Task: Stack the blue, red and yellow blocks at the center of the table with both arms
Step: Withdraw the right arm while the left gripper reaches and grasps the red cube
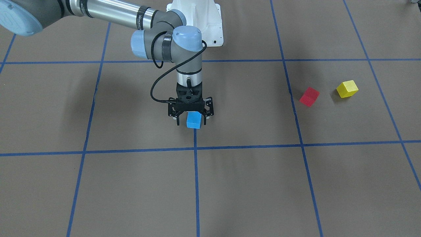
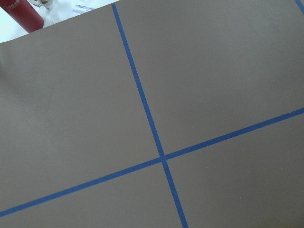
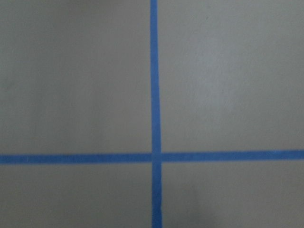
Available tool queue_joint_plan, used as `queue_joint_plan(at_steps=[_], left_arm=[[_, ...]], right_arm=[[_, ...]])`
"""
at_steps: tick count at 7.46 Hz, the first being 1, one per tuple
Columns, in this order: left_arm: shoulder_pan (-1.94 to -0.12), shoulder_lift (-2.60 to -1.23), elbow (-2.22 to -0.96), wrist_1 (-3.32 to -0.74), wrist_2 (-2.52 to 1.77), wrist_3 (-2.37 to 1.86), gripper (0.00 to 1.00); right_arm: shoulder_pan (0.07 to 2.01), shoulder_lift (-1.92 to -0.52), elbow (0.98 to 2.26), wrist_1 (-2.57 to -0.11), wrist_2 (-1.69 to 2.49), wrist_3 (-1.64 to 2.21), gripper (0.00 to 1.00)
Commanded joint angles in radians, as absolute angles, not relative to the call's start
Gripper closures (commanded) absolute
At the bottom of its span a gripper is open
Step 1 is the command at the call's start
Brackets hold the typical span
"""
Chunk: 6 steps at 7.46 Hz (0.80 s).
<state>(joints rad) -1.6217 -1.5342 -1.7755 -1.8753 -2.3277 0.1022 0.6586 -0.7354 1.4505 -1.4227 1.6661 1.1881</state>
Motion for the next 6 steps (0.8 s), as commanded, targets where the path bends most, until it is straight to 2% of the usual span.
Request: queue_joint_plan(at_steps=[1, 4, 6], left_arm=[[-1.506, -1.542, -1.81, -2.056, -2.338, -0.028, 0.0], [-1.27, -1.505, -1.816, -2.264, -2.333, -0.262, 0.0], [-1.107, -1.476, -1.819, -2.311, -2.313, -0.271, 0.0]], right_arm=[[0.881, -0.82, 1.507, -1.427, 1.893, 1.015, 0.0], [1.151, -1.165, 1.681, -1.42, 2.098, 0.572, 0.0], [1.303, -1.344, 1.715, -1.411, 2.193, 0.294, 0.0]])
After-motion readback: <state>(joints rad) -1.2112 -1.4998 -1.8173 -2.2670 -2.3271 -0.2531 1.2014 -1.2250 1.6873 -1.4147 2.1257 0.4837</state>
